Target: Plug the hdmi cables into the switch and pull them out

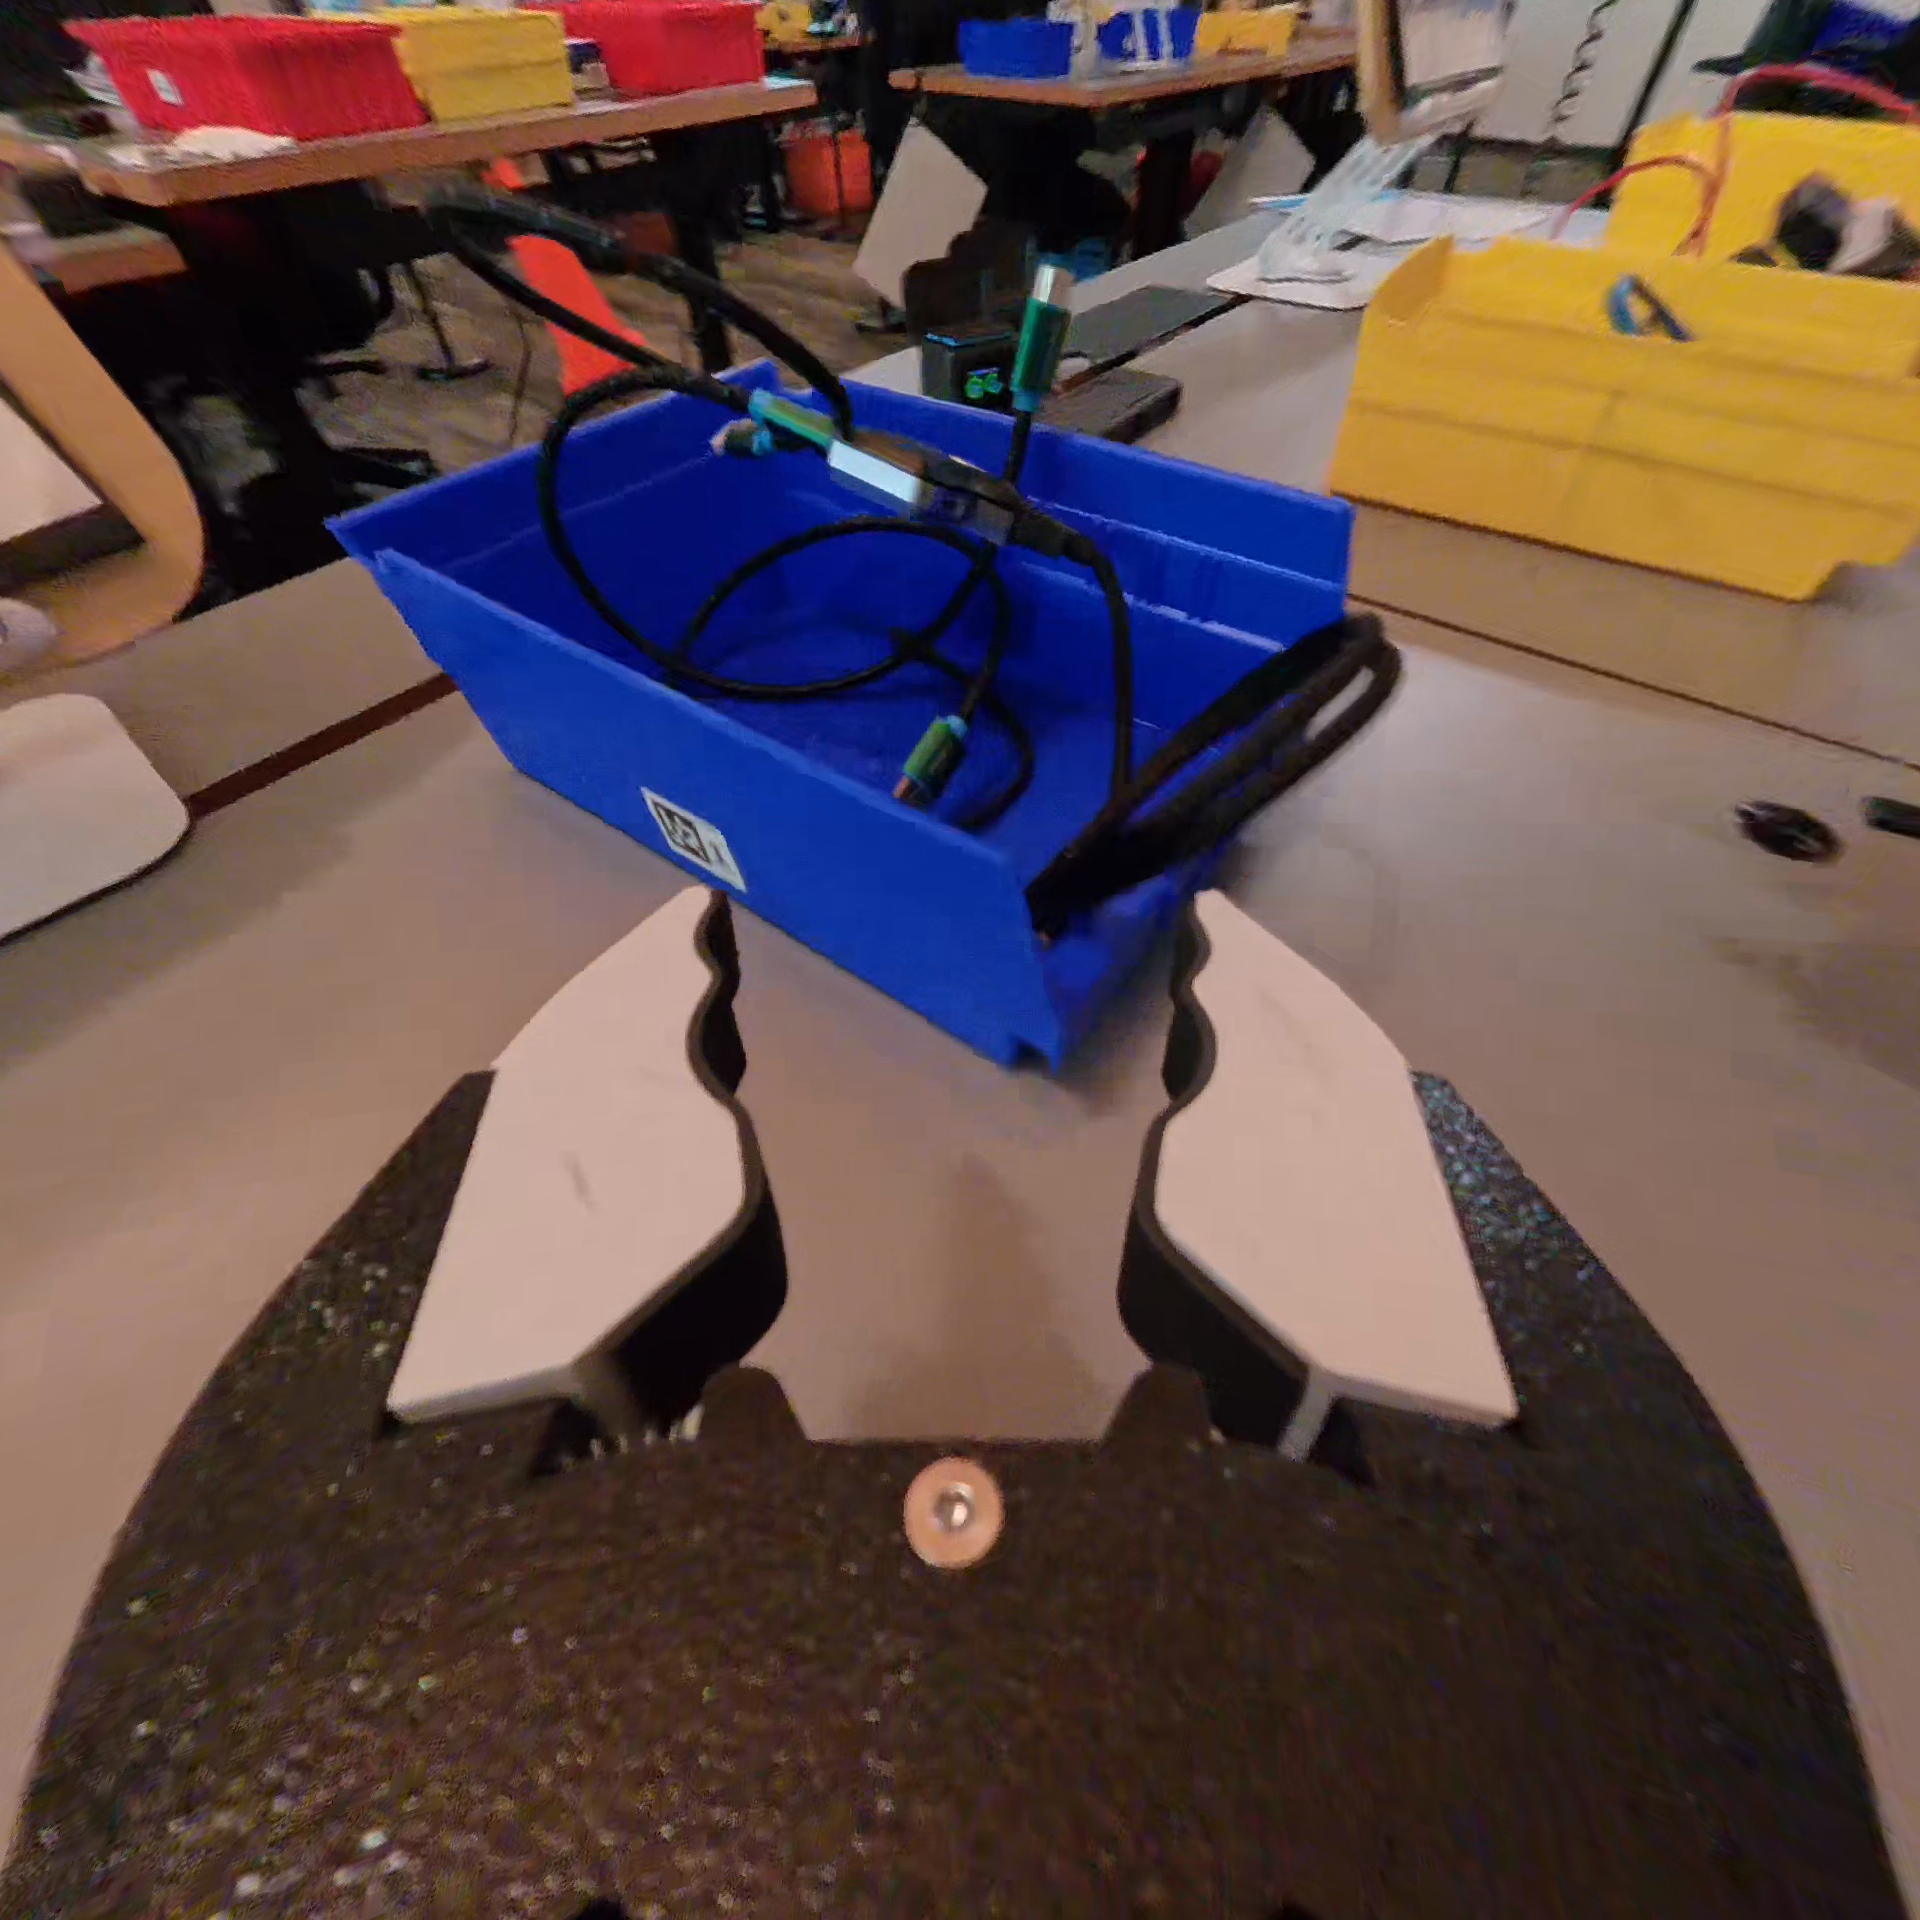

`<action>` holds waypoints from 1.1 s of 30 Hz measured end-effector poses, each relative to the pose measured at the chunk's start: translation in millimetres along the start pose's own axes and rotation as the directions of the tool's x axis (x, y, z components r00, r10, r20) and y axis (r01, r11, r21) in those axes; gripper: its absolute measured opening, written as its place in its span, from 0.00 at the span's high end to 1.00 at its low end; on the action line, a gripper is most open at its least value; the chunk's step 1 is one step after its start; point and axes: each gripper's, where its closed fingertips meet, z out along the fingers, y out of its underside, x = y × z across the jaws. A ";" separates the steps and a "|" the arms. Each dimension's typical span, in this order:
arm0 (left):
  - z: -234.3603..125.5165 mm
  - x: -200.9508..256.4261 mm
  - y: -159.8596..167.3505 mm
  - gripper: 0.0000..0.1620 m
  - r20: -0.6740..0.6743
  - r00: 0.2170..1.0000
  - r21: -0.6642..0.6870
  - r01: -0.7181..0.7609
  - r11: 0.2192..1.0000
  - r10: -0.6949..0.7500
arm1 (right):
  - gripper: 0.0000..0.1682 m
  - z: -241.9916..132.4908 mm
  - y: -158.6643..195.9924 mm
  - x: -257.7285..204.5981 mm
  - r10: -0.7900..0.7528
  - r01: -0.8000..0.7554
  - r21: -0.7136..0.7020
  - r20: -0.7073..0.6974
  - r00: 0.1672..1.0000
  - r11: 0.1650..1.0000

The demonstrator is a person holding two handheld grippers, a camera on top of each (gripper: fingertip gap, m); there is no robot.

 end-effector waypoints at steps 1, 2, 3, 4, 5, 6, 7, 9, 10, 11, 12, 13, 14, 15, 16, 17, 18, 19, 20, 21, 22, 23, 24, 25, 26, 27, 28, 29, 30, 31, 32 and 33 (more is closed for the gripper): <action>16.5 -4.4 -7.9 0.51 0.052 0.999 0.000 0.017 1.000 -0.017 | 0.64 -0.3 -1.9 -2.9 -0.012 0.012 0.005 0.011 1.000 1.000; 31.5 -8.3 -14.9 0.49 0.086 0.995 0.000 0.043 0.999 -0.043 | 0.64 -0.5 -4.1 -6.1 -0.015 0.015 0.012 0.021 1.000 1.000; 46.0 -11.0 -19.0 0.47 0.103 0.992 -0.009 0.068 0.998 -0.067 | 0.64 -0.7 -5.8 -10.2 -0.010 0.009 0.022 0.037 0.999 1.000; 60.5 -13.3 -17.1 0.47 0.115 0.991 -0.049 0.081 0.996 -0.075 | 0.65 0.0 -6.5 -14.5 0.005 -0.007 0.032 0.054 0.999 0.999; 74.0 -16.8 -7.8 0.48 0.136 0.989 -0.126 0.079 0.989 -0.062 | 0.66 1.8 -5.7 -19.2 0.024 -0.026 0.036 0.072 0.997 0.999; 84.0 -21.7 5.6 0.47 0.168 0.985 -0.219 0.076 0.973 -0.039 | 0.66 4.7 -3.1 -25.1 0.037 -0.041 0.030 0.096 0.995 0.999; 90.6 -25.8 17.7 0.50 0.184 0.983 -0.295 0.055 0.954 0.000 | 0.66 8.1 1.1 -32.3 0.044 -0.046 0.013 0.124 0.991 0.999; 93.7 -36.6 25.2 0.55 0.210 0.976 -0.300 0.008 0.954 0.057 | 0.65 13.9 9.8 -48.2 0.028 -0.023 -0.031 0.179 0.983 0.999; 89.5 -44.5 24.8 0.62 0.236 0.970 -0.265 0.008 0.964 0.057 | 0.65 15.6 13.3 -55.6 0.006 0.004 -0.048 0.203 0.979 0.999; 83.5 -54.2 25.1 0.69 0.259 0.964 -0.237 0.009 0.971 0.054 | 0.65 16.6 16.2 -61.9 -0.019 0.034 -0.062 0.222 0.975 0.998; 75.3 -65.8 26.5 0.75 0.280 0.959 -0.219 0.015 0.976 0.048 | 0.65 17.2 18.5 -66.6 -0.043 0.061 -0.073 0.235 0.971 0.995; 64.7 -79.9 28.8 0.82 0.306 0.951 -0.207 0.017 0.978 0.048 | 0.64 17.4 19.6 -70.0 -0.060 0.082 -0.080 0.242 0.969 0.993; 52.1 -94.3 32.0 0.89 0.327 0.944 -0.195 0.015 0.981 0.050 | 0.64 17.4 19.2 -72.7 -0.070 0.092 -0.081 0.245 0.967 0.992; 38.2 -105.7 35.7 0.93 0.325 0.945 -0.181 0.015 0.983 0.045 | 0.64 17.2 17.8 -75.6 -0.071 0.093 -0.076 0.250 0.966 0.993; 23.6 -112.0 40.4 0.94 0.295 0.955 -0.176 0.010 0.984 0.043 | 0.64 17.0 16.0 -78.7 -0.066 0.087 -0.069 0.256 0.964 0.994; 7.8 -116.2 45.5 0.94 0.264 0.963 -0.175 -0.009 0.984 0.055 | 0.65 17.2 14.5 -82.1 -0.061 0.081 -0.064 0.262 0.963 0.995; -9.5 -118.8 50.8 0.94 0.241 0.968 -0.173 -0.029 0.984 0.071 | 0.65 17.8 14.0 -86.2 -0.060 0.079 -0.061 0.269 0.961 0.995; -28.2 -121.4 56.5 0.94 0.230 0.970 -0.169 -0.040 0.985 0.078 | 0.65 18.9 14.6 -91.3 -0.063 0.083 -0.063 0.278 0.959 0.995; -48.0 -123.8 63.0 0.94 0.227 0.971 -0.168 -0.042 0.985 0.080 | 0.64 20.1 16.4 -98.2 -0.065 0.089 -0.070 0.291 0.955 0.994; -68.2 -126.1 69.7 0.94 0.228 0.970 -0.170 -0.040 0.985 0.078 | 0.64 21.6 19.0 -107.4 -0.065 0.095 -0.080 0.310 0.948 0.992; -88.4 -128.4 76.4 0.94 0.235 0.969 -0.172 -0.038 0.984 0.078 | 0.64 23.3 22.3 -119.6 -0.059 0.096 -0.093 0.337 0.940 0.991; -108.9 -130.6 82.7 0.94 0.244 0.966 -0.170 -0.039 0.985 0.080 | 0.65 24.5 28.7 -134.3 -0.043 0.095 -0.126 0.368 0.929 0.987; -129.1 -132.2 88.8 0.94 0.255 0.964 -0.165 -0.037 0.986 0.079 | 0.65 24.4 39.6 -152.5 -0.009 0.098 -0.194 0.415 0.910 0.976; -148.6 -134.0 94.2 0.93 0.269 0.960 -0.151 -0.037 0.988 0.077 | 0.62 22.5 48.9 -176.2 0.034 0.106 -0.256 0.487 0.873 0.961; -167.1 -136.3 98.4 0.93 0.286 0.955 -0.127 -0.039 0.991 0.074 | 0.59 21.0 52.2 -200.6 0.073 0.105 -0.284 0.551 0.831 0.953; -183.9 -138.9 101.8 0.94 0.305 0.950 -0.104 -0.040 0.994 0.070 | 0.58 23.2 49.8 -222.1 0.097 0.086 -0.276 0.585 0.805 0.957; -197.9 -141.2 105.5 0.93 0.318 0.946 -0.092 -0.038 0.995 0.065 | 0.58 28.9 44.3 -242.0 0.108 0.059 -0.251 0.605 0.789 0.966; -208.8 -143.2 108.5 0.93 0.326 0.944 -0.085 -0.033 0.996 0.059 | 0.58 37.6 39.0 -261.6 0.119 0.035 -0.233 0.616 0.778 0.972; -216.3 -144.8 110.7 0.93 0.330 0.942 -0.078 -0.033 0.996 0.057 | 0.57 47.7 36.4 -282.8 0.129 0.029 -0.233 0.633 0.763 0.972; -220.8 -145.7 111.7 0.92 0.329 0.943 -0.069 -0.037 0.997 0.058 | 0.55 57.9 37.1 -306.6 0.133 0.050 -0.248 0.664 0.736 0.967; -223.1 -146.1 112.0 0.91 0.325 0.944 -0.057 -0.038 0.998 0.055 | 0.52 70.1 41.0 -330.8 0.136 0.085 -0.274 0.694 0.707 0.958; -223.6 -145.6 112.0 0.91 0.317 0.947 -0.045 -0.029 0.999 0.042 | 0.48 84.6 48.1 -353.6 0.147 0.124 -0.314 0.712 0.687 0.941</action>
